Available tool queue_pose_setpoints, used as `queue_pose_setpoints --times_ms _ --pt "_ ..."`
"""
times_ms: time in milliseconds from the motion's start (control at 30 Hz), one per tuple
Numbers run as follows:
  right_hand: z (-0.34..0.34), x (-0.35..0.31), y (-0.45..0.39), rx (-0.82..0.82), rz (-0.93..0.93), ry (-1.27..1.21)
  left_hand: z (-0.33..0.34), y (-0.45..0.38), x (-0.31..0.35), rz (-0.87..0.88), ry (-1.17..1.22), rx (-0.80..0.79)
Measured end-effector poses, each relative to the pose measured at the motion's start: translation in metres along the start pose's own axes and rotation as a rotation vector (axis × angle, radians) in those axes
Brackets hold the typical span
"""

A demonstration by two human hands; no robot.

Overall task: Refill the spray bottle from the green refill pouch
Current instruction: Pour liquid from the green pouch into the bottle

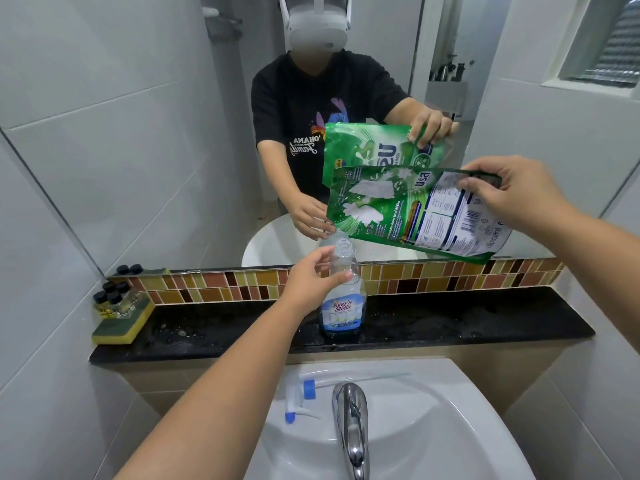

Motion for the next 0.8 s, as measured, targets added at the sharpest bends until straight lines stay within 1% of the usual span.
queue_pose_setpoints --times_ms 167,300,500,800 --pt "-0.001 -0.005 -0.007 -0.006 -0.024 0.037 0.001 -0.005 0.007 -0.025 0.076 -0.048" --pt "0.001 -0.011 -0.01 -0.015 -0.051 0.041 0.0 -0.004 0.006 -0.014 0.086 -0.021" --pt "-0.001 -0.024 -0.013 -0.023 -0.109 0.102 0.0 -0.005 0.005 -0.032 0.101 -0.025" --pt "-0.005 -0.035 -0.02 -0.029 -0.143 0.137 -0.001 -0.006 0.002 -0.057 0.12 -0.021"
Point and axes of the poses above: each hand's wrist, its own y-axis away from the middle knuckle, its own z-axis out of the palm, x = y × z, the point moved 10 cm from there along -y, towards the middle knuckle, and after that the axes turned 3 degrees about -z, right-handed, at the moved point
